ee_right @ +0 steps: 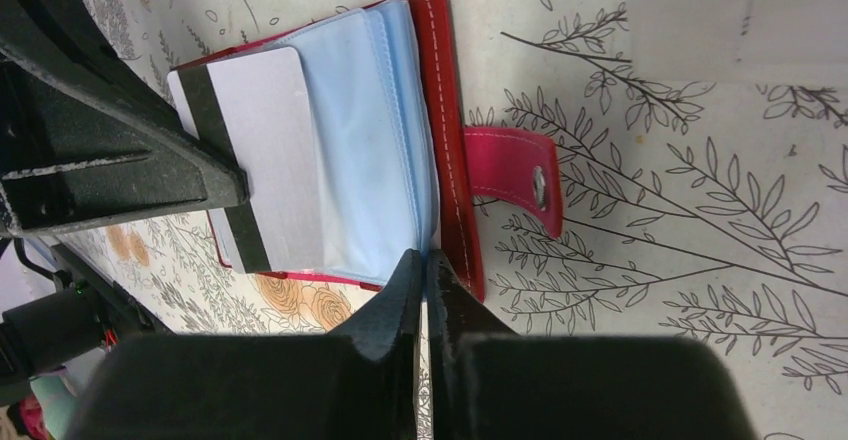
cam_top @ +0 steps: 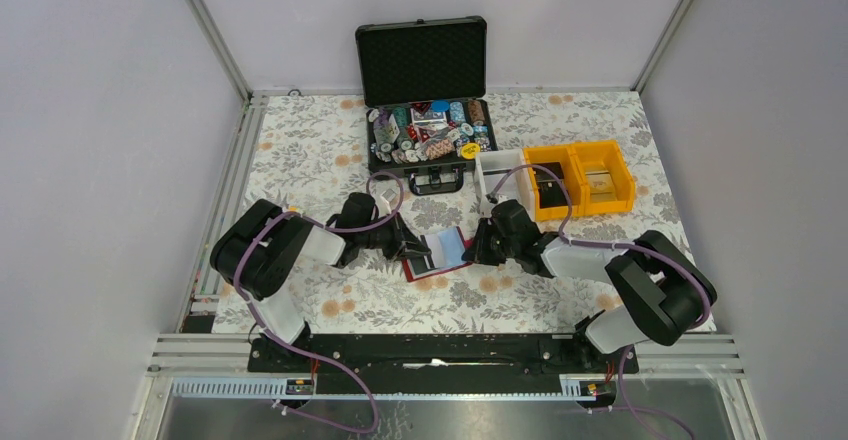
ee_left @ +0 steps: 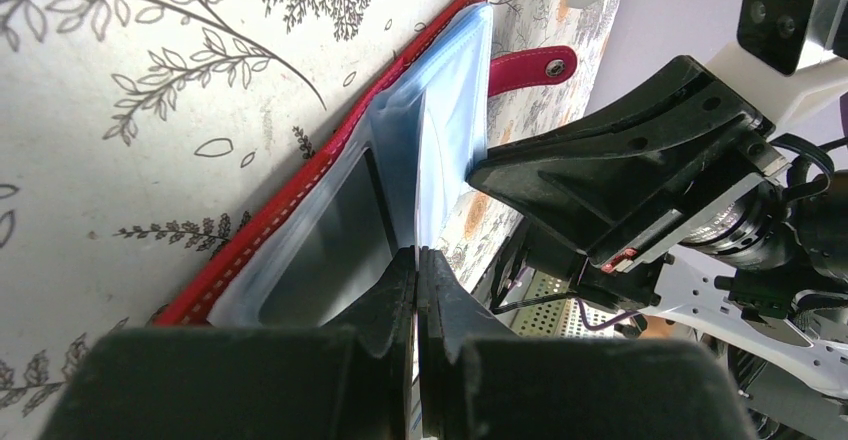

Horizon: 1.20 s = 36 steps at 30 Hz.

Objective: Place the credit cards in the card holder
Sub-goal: Insert the credit card into the card holder.

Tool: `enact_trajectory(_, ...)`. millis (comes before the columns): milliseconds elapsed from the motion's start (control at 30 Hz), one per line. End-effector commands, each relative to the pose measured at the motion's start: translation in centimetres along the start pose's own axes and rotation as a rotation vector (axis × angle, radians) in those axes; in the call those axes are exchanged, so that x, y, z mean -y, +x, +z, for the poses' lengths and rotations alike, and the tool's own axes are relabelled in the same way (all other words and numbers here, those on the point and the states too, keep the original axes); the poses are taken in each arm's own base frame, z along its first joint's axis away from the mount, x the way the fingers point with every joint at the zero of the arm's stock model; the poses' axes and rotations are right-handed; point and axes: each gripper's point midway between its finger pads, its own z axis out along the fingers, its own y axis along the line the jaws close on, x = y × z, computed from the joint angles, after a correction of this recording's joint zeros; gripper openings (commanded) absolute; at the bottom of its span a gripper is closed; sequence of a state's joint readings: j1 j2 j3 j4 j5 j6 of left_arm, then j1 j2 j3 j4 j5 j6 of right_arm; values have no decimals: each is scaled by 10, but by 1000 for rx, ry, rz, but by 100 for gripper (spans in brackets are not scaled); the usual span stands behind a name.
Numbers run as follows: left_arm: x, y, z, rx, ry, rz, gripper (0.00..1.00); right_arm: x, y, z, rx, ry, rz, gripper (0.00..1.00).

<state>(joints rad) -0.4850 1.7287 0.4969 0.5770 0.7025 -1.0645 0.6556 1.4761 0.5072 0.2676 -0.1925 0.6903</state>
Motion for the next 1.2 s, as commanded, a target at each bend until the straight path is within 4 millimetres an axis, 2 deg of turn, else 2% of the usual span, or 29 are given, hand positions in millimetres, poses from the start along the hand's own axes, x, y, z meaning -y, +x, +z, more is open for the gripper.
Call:
enact_trajectory(0,12,-5,-5,26,30,65,0,25,13,5,-42,130,40,0)
enact_trajectory(167,8,-2,-10,33,8,64,0,35,15,5,-49,186,56,0)
enact_trajectory(1167,-4,2,-15,98,16,-17,0,42,18,5,-57,221,58,0)
